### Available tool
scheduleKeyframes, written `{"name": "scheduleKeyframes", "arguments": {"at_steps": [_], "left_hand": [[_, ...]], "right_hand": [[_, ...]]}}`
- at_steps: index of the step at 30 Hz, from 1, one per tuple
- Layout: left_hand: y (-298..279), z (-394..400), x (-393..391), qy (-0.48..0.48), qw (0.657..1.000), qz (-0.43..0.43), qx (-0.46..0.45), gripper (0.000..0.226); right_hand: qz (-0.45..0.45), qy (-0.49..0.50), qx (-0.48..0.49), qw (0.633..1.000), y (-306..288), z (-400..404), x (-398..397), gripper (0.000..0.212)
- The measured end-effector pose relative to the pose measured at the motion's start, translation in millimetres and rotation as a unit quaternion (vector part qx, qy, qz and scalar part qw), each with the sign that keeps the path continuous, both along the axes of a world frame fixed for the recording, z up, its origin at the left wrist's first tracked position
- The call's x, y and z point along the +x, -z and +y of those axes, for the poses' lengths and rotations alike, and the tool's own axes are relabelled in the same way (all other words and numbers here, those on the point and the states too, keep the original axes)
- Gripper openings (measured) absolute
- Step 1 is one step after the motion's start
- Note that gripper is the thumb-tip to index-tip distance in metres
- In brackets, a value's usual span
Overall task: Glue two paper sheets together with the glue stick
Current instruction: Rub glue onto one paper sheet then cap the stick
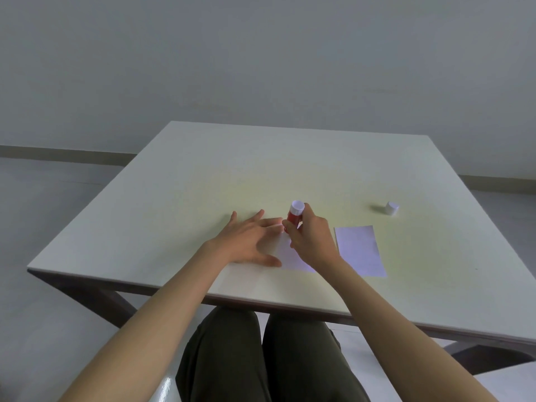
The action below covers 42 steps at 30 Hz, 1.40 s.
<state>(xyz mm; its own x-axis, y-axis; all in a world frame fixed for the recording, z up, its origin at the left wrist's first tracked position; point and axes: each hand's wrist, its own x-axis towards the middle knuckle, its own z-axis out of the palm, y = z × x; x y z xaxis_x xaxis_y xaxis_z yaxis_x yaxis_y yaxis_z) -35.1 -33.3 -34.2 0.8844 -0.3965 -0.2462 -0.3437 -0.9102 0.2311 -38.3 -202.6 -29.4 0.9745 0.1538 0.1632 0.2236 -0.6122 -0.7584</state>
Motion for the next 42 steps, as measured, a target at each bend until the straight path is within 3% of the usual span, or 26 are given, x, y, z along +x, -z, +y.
{"name": "scheduleKeyframes", "arguments": {"at_steps": [12, 25, 31, 39, 42], "left_hand": [[2, 0, 2, -0.005, 1.000, 0.014, -0.016, 0.081], [4, 1, 3, -0.008, 1.000, 0.013, 0.002, 0.090], [2, 0, 5, -0.005, 1.000, 0.012, 0.021, 0.090], [-1, -4, 1, -0.017, 0.999, 0.027, -0.044, 0.077], [-2, -4, 2, -0.018, 0.999, 0.027, -0.038, 0.083]], "right_hand": [[0.009, -0.052, -0.030, 0.998, 2, -4, -36, 0.018], [0.041, 0.014, -0.001, 0.999, 3, -50, -25, 0.010], [-0.002, 0.026, 0.095, 0.995, -13, -44, -19, 0.014], [0.009, -0.038, 0.036, 0.999, 0, 5, -3, 0.012], [0.003, -0.032, 0.010, 0.999, 4, 0, -1, 0.013]]}}
